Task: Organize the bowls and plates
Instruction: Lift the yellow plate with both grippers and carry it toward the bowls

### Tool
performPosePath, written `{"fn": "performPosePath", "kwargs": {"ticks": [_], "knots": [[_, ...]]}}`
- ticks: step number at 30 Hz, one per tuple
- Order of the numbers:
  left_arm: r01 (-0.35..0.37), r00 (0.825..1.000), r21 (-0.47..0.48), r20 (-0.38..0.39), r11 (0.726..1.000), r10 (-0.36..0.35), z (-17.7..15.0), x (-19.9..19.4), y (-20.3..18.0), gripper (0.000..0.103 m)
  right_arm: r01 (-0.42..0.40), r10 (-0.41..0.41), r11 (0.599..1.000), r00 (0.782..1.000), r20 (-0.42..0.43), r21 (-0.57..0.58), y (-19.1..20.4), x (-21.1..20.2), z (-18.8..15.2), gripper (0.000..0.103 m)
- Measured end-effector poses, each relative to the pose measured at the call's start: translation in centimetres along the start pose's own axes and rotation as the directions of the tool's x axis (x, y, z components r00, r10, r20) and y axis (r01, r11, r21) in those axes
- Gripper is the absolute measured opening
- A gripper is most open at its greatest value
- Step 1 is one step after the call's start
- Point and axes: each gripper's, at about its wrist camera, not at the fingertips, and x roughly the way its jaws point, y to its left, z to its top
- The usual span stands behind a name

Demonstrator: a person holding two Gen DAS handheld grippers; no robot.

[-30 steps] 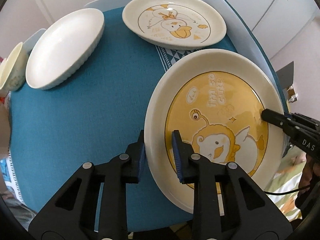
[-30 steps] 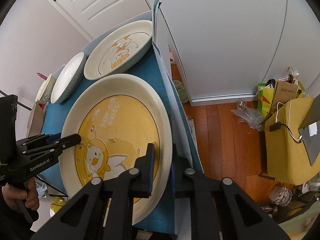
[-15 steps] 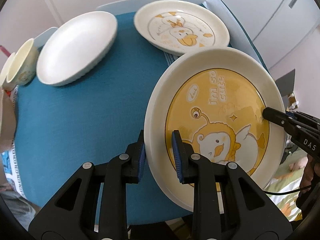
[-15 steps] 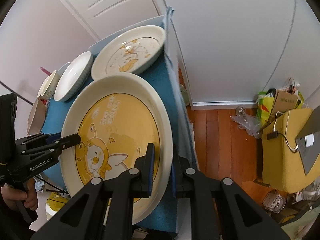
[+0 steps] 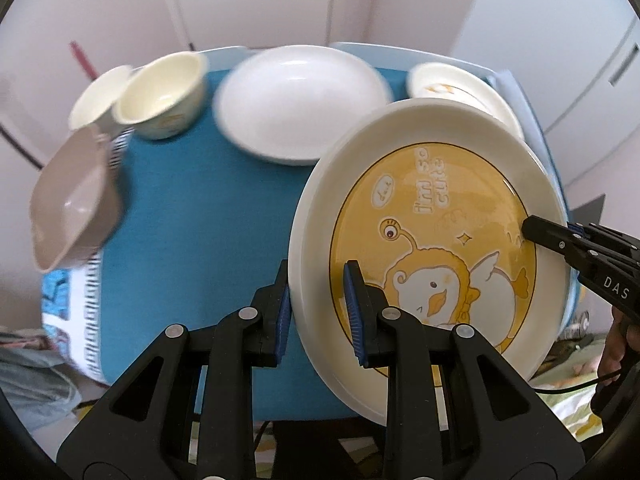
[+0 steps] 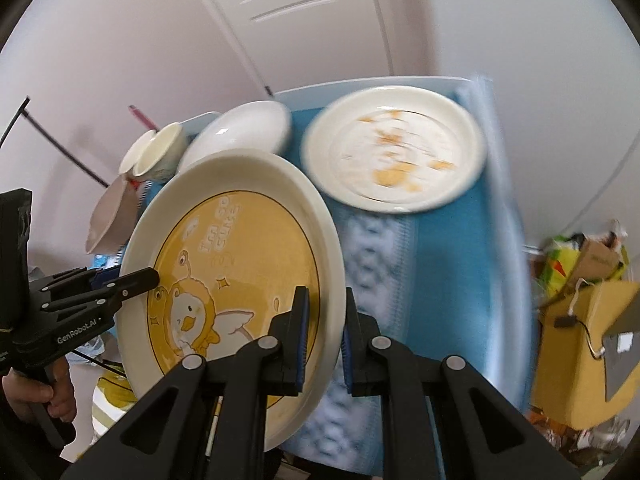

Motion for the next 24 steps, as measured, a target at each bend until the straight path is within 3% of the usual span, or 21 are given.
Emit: {"fn": "performPosePath", "kwargs": {"ticks": [6,14,18,24], "knots": [[-0.035,0.999,-0.063,-0.024,0.997,0.034,-1.4,-0.2,7.6,0.022,-0.038,0.036,0.998,0.999,-0.036,-0.057,6.5,3.1,1.0,0.013],[-0.022,0.996,-0.121,-0.085,0.992,0.012,-3.7,1.5,16.9,0.022,-0.063,0.053,0.995,0.993,-0.109,-0.083,14.5,8.9,1.0,0.013],[0.009,0.994,-0.111,-0.103,0.994,-0.02,-4.3,2.8,19.2,0.022,-0.04,0.031,0.997,0.991,-0.127,-0.071,16.4,10.8,0.8,0.013],[0.05,0.993,-0.08,-0.104,0.996,-0.058,-5.0,3.5,19.5,0.022,-0.003,0.0,1.0,0.992,-0.127,-0.027,16.4,11.5,-0.1,0.013]]}}
